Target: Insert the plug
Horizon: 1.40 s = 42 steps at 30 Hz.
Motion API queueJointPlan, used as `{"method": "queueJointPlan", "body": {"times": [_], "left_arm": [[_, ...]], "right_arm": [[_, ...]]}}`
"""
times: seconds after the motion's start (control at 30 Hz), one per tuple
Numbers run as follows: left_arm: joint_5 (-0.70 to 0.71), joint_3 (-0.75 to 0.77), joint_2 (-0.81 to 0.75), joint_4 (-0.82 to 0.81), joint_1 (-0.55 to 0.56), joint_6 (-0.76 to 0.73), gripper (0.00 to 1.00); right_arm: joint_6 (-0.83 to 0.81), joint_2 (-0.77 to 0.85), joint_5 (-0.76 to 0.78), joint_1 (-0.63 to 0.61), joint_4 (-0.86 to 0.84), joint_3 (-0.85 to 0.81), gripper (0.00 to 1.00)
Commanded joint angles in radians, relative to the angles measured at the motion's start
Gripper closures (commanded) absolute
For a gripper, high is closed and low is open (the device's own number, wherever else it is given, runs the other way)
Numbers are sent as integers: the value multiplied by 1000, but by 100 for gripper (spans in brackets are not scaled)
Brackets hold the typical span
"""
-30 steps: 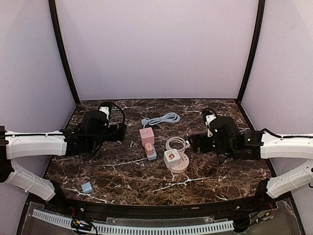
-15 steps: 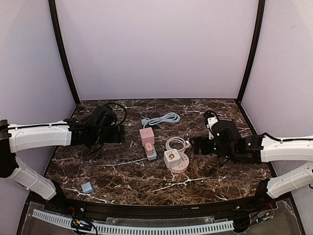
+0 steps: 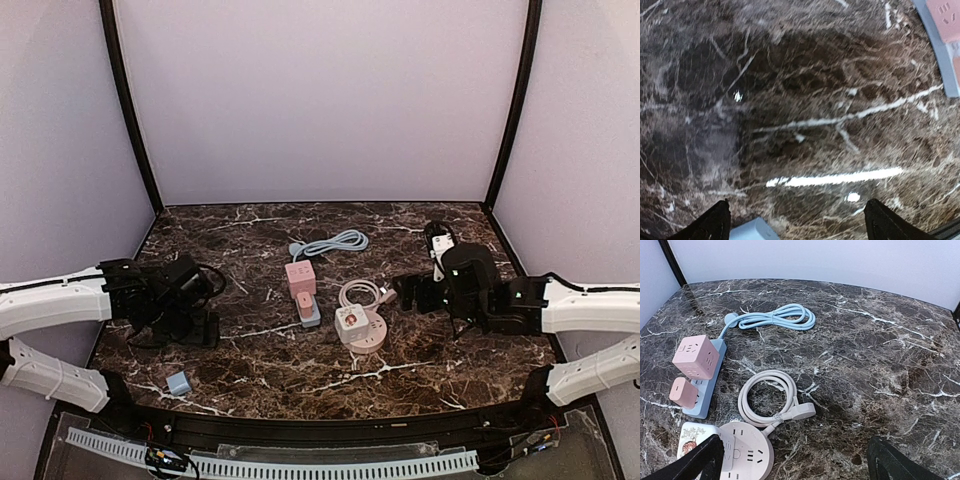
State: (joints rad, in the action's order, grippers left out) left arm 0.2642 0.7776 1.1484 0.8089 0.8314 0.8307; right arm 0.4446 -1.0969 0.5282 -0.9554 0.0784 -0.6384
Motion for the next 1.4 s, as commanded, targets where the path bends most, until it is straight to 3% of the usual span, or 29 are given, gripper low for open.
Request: {"method": "queueJointPlan", "body": {"times": [0.0,0.07,0.27,0.4,0.5,0.7,1.0,1.13,1.37], "left_arm": [[-116,-74,-67,201,9,122,6],[-148,-81,-99,240,9,135,2],[-251,-120,-175,315,9,173,1],[-375,-229,-193,203,9,219,1],[-385,-266,-177,156,9,230,1],[-395,-262,-110,47,9,224,2],[-417,-221,-33,-39,9,190,14],[-395,-206,-51,29,9,179,19],[-326,-142,-68,268,9,114,12]], "right_arm": [[-24,24,41,-2,-4,24,1],[-29,27,57,-2,0,26,1],[-36,18,85,4,2,25,1],[-35,6,99,7,1,25,1],[-35,-7,103,10,-3,27,1],[-30,-16,122,12,1,30,1],[-22,36,131,11,8,48,1],[-23,33,134,14,7,50,1],[-21,17,140,14,12,47,1]]}}
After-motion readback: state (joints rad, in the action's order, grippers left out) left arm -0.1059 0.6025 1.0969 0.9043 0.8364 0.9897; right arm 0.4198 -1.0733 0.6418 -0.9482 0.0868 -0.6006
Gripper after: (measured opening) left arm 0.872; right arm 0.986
